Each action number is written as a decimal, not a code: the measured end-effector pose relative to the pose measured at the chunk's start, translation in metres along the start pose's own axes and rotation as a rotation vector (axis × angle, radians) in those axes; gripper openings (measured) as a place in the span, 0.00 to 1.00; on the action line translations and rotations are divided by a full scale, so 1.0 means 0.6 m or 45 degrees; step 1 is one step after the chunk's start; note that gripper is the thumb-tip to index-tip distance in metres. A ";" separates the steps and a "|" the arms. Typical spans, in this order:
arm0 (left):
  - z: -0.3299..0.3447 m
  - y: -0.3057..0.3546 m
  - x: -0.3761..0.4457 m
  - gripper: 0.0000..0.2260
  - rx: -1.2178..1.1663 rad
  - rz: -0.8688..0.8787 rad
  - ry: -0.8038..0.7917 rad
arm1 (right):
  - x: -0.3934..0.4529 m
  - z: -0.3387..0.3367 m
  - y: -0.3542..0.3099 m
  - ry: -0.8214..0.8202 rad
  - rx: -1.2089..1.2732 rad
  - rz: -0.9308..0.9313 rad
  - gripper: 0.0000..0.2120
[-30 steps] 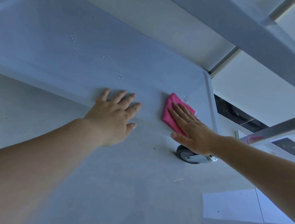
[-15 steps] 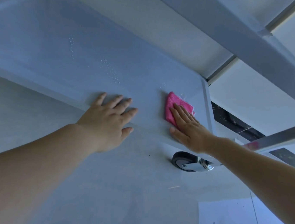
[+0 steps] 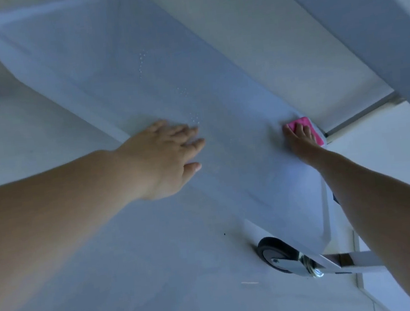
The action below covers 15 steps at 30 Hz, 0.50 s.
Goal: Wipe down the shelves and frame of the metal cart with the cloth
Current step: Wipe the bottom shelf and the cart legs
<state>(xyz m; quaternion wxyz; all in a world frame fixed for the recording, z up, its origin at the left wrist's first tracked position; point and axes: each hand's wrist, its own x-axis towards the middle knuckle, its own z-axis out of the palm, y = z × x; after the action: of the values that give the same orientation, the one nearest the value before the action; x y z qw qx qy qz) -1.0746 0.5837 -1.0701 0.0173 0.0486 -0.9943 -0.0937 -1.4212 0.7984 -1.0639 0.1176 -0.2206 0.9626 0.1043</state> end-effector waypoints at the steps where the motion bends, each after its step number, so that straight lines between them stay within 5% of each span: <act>1: -0.001 -0.011 -0.005 0.29 0.051 -0.043 0.027 | 0.010 -0.004 0.001 0.002 -0.043 -0.022 0.24; 9: 0.016 -0.029 -0.024 0.24 0.020 -0.119 -0.061 | 0.068 -0.027 -0.014 0.010 -0.128 -0.117 0.25; 15: 0.020 -0.032 -0.024 0.26 0.025 -0.120 -0.049 | 0.031 -0.013 -0.036 0.117 0.169 -0.070 0.36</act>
<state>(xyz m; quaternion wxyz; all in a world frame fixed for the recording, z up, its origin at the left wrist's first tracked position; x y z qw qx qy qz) -1.0593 0.5684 -1.0856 -0.0068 0.0935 -0.9919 -0.0855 -1.4291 0.7701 -1.0646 0.0904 -0.2432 0.9654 0.0266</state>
